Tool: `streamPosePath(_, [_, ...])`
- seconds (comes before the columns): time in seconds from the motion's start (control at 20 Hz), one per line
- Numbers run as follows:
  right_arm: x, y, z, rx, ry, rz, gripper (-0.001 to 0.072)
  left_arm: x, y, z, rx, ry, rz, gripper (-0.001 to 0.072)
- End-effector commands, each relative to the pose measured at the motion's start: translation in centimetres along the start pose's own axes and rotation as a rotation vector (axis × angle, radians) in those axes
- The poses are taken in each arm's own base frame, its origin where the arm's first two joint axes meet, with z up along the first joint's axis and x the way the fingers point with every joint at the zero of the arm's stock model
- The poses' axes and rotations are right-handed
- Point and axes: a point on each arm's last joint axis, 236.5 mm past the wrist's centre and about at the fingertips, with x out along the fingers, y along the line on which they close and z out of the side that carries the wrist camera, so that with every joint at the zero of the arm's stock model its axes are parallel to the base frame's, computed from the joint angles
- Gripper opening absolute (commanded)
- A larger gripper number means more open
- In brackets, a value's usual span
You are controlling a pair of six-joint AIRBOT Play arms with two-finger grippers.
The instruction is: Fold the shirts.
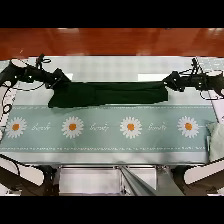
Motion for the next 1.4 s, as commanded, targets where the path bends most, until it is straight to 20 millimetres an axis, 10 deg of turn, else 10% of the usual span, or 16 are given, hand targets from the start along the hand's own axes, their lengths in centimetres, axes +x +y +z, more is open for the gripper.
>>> streamPosePath(0.0, [-3.5,1.3,0.9,0.002,0.030,0.053,0.0416,-3.6,-0.9,-0.6,-0.001,0.076,-0.041,0.0504])
streamPosePath(0.2, [-13.3,0.9,4.3,-0.002,-0.097,0.053,0.0416,-12.9,-1.5,1.5,0.042,-0.100,-0.006,0.0503])
streamPosePath(0.35, [-17.4,-3.6,3.2,0.017,-0.137,-0.094,0.0416,-18.0,-1.2,0.9,0.056,-0.285,0.090,0.0503])
streamPosePath(0.5, [-14.6,-7.0,-0.6,0.133,-0.081,-0.095,0.0418,-17.9,-0.7,-3.2,0.019,-0.402,0.124,0.0503])
streamPosePath(0.75, [-8.1,-7.2,-3.9,0.208,0.051,0.004,0.0423,-13.5,0.6,-10.1,-0.021,-0.334,0.131,0.0503])
streamPosePath(1.35, [0.0,-2.7,-4.4,0.199,0.192,0.083,0.0423,-12.4,-0.1,-10.8,-0.008,-0.303,0.116,0.0503])
